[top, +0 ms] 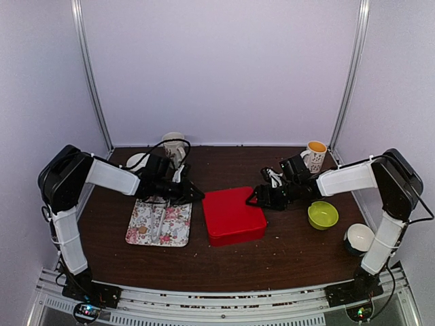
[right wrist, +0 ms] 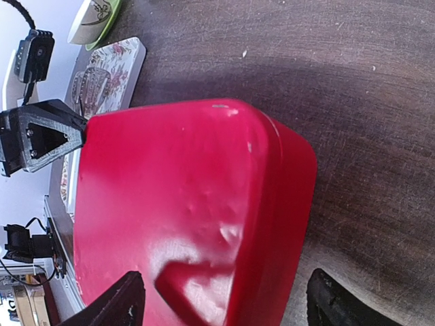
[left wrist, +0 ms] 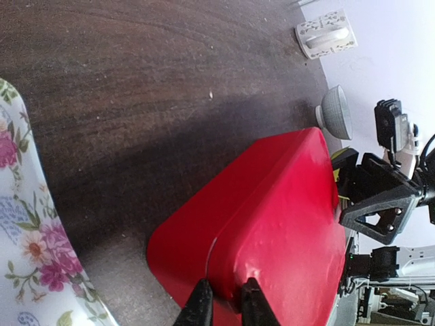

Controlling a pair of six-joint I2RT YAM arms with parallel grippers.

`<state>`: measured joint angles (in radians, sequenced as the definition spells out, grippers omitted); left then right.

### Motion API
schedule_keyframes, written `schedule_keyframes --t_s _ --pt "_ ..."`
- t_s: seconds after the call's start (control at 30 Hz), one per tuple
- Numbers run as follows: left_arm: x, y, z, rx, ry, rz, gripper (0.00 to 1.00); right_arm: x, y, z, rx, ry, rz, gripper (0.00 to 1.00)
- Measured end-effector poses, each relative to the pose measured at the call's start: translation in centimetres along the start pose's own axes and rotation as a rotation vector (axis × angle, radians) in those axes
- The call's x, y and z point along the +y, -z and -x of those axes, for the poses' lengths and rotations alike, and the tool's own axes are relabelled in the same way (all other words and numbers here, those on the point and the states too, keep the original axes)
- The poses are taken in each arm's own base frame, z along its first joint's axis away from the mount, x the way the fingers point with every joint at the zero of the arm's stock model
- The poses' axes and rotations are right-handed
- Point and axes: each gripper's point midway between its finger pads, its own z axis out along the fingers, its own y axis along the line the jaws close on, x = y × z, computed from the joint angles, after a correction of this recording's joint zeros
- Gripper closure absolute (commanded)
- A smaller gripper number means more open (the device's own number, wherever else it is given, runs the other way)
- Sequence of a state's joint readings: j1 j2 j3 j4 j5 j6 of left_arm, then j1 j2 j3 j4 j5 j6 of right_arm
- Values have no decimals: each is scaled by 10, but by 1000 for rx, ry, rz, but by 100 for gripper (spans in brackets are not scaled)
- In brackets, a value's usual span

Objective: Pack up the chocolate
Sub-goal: Rotate the packed packing box at the center of the board.

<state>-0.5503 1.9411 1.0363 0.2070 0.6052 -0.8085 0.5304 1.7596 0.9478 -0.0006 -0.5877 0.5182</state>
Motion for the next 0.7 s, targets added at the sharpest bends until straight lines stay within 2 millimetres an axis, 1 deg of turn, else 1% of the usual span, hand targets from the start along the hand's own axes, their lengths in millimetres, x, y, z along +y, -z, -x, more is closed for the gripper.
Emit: schedule_keyframes --t_s 0.17,0.3,0.4,0.47,0.57,0.6,0.63,0.7 --pt "-2 5 4 -42 -35 69 83 -1 2 2 -8 17 -13 18" --pt "2 17 2 -50 -49 148 83 -1 7 8 -30 19 -18 19" --pt "5 26 0 -51 -53 188 83 -4 8 9 -36 15 -22 21" --pt "6 31 -1 -52 -60 208 82 -5 8 6 -36 12 -19 21" --pt "5 39 -4 -56 -75 223 80 -12 7 -9 -14 -3 -19 21" --pt "3 43 -5 -61 -83 225 79 -11 7 -11 -19 -3 -10 21" --pt "1 46 -4 -69 -90 226 77 -10 9 -12 -24 -4 -4 21" --pt "-5 54 -3 -89 -111 224 70 -9 12 -21 -21 -9 12 21"
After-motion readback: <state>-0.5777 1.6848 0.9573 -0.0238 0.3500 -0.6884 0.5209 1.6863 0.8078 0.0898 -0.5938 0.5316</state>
